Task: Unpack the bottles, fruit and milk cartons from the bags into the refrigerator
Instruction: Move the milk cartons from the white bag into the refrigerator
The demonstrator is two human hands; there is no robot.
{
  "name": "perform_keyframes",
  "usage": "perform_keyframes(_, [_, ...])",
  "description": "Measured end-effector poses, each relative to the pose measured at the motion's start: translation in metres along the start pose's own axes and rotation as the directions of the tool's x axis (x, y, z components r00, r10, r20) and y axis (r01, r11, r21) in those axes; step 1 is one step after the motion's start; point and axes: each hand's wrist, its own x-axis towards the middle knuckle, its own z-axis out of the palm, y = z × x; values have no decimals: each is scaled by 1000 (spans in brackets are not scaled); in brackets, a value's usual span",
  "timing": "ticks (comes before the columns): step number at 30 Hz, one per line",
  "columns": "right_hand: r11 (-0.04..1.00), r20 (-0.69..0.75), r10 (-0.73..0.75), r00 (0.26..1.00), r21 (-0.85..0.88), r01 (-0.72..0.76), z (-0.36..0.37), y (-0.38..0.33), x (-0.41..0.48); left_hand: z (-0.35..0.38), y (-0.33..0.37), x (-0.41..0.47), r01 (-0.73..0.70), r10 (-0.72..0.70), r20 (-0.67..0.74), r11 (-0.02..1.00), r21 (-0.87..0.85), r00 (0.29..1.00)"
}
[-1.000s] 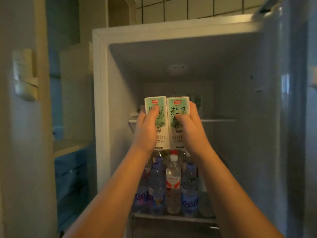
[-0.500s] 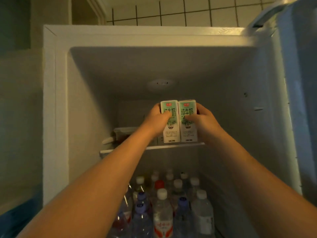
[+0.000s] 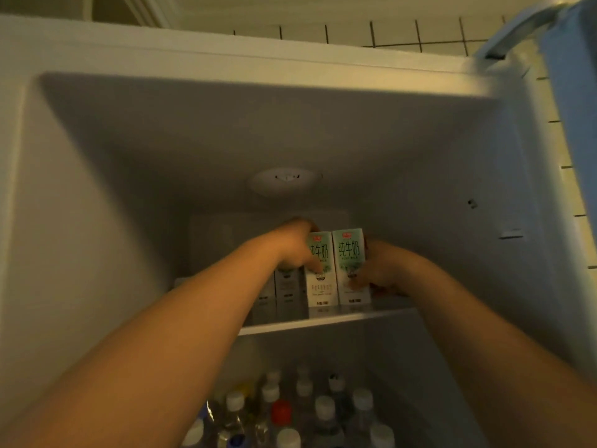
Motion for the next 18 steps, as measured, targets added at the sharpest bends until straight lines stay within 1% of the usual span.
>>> perform_keyframes(4, [998, -6, 63, 998, -11, -63, 10, 5, 32, 15, -11, 30, -5, 14, -57, 987, 161, 998])
perform_keyframes(6, [998, -30, 61, 998, -12, -61, 17, 9, 50, 20, -18, 43, -6, 28, -76, 962, 275, 997])
perform_keyframes(8, [997, -42, 45, 998, -57, -47, 23, 11, 67, 26, -26, 57, -8, 44, -89, 929, 371, 995])
perform_keyframes(12, [971, -12, 48, 999, -236, -50, 30, 6, 94, 35, -44, 80, -20, 62, -83, 900, 435, 995])
perform_keyframes(16, [965, 100, 92, 991, -254, -64, 30, 6, 118, 39, -54, 92, 24, 25, -95, 876, 481, 995])
perform_keyframes(18, [958, 117, 110, 987, -277, -74, 30, 6, 125, 41, -54, 94, 43, 12, -101, 854, 519, 995])
